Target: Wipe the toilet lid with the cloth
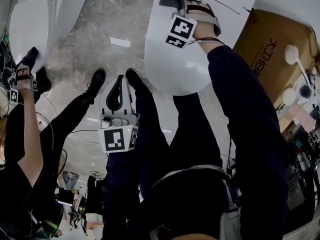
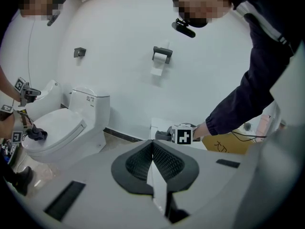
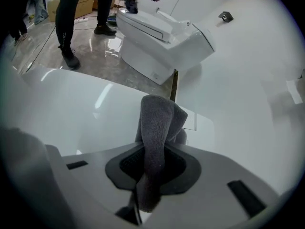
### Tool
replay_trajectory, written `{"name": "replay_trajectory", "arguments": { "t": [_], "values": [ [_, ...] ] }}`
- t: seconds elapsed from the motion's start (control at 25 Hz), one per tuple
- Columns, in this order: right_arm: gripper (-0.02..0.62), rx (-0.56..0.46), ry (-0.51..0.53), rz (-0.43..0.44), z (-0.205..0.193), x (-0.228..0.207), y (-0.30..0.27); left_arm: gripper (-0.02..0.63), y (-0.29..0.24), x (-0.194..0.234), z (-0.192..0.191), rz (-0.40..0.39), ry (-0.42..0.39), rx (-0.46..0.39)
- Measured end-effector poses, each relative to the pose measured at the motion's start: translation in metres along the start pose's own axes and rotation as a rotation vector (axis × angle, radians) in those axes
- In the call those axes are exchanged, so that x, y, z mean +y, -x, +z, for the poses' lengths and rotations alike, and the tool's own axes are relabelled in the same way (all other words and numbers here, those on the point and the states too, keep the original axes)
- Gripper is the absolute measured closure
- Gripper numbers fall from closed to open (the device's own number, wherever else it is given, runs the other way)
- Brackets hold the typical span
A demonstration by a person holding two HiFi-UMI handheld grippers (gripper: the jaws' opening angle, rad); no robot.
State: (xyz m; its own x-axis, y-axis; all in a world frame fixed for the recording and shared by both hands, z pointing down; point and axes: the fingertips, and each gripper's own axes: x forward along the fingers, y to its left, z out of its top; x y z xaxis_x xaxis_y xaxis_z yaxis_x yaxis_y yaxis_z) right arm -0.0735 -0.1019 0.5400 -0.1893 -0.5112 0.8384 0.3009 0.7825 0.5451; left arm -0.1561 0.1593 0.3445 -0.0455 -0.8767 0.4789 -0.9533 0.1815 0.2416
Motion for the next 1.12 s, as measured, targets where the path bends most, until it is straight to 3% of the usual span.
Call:
{"name": "replay_trajectory", "arguments": {
  "t": [0.76, 1.12],
  "values": [
    [0.523, -0.072, 0.025, 0.197, 0.05, 0.209, 0.117, 0.591, 0.019, -0.003, -0.007, -0.073, -0.026, -0.035],
    [0.522, -0.104, 0.021, 0.314, 0.067, 0.283, 0.157, 0.591, 0.032, -0.005, -0.017, -0.067, -0.025, -0.037]
  ]
}}
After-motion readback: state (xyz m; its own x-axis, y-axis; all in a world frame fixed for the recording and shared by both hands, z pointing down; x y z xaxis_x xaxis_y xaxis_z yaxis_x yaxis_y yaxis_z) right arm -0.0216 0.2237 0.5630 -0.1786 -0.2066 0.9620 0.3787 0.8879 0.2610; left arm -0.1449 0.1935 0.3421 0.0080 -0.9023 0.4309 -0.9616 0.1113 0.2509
